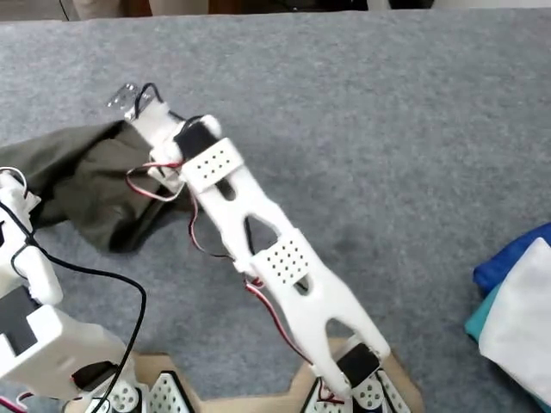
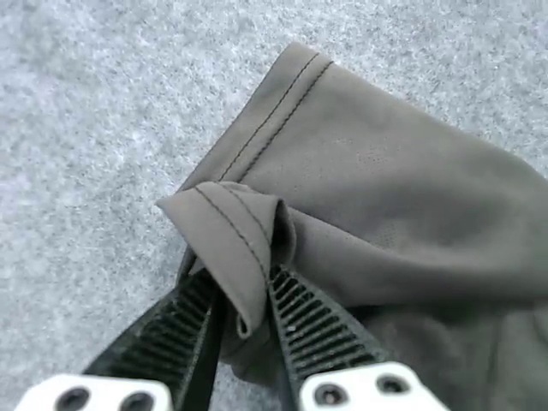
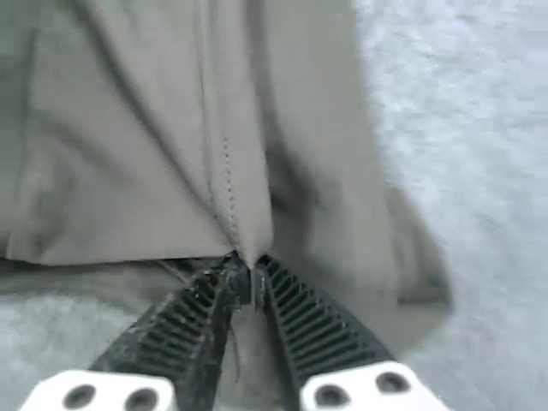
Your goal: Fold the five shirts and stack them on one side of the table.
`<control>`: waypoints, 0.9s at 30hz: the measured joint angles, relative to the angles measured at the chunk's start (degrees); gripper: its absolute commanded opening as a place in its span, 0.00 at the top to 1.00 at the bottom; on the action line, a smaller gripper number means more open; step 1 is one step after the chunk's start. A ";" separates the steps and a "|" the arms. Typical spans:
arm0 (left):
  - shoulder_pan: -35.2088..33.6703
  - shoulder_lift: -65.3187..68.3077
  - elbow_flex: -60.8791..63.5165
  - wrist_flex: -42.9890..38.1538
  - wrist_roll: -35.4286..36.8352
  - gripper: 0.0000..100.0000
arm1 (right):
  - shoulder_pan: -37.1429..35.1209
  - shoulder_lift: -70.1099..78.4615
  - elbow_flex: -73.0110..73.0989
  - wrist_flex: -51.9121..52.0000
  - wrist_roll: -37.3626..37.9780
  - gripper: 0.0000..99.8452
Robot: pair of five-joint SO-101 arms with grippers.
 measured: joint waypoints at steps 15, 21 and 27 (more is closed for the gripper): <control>6.68 -7.91 1.49 8.79 2.46 0.98 | -1.76 -14.59 3.96 5.63 4.75 0.93; 6.68 -7.91 3.78 4.57 2.81 0.98 | -0.97 -6.95 12.40 -6.95 1.32 0.85; 4.48 -6.68 4.84 0.70 2.81 0.98 | -0.97 -1.05 12.84 -12.66 0.97 0.81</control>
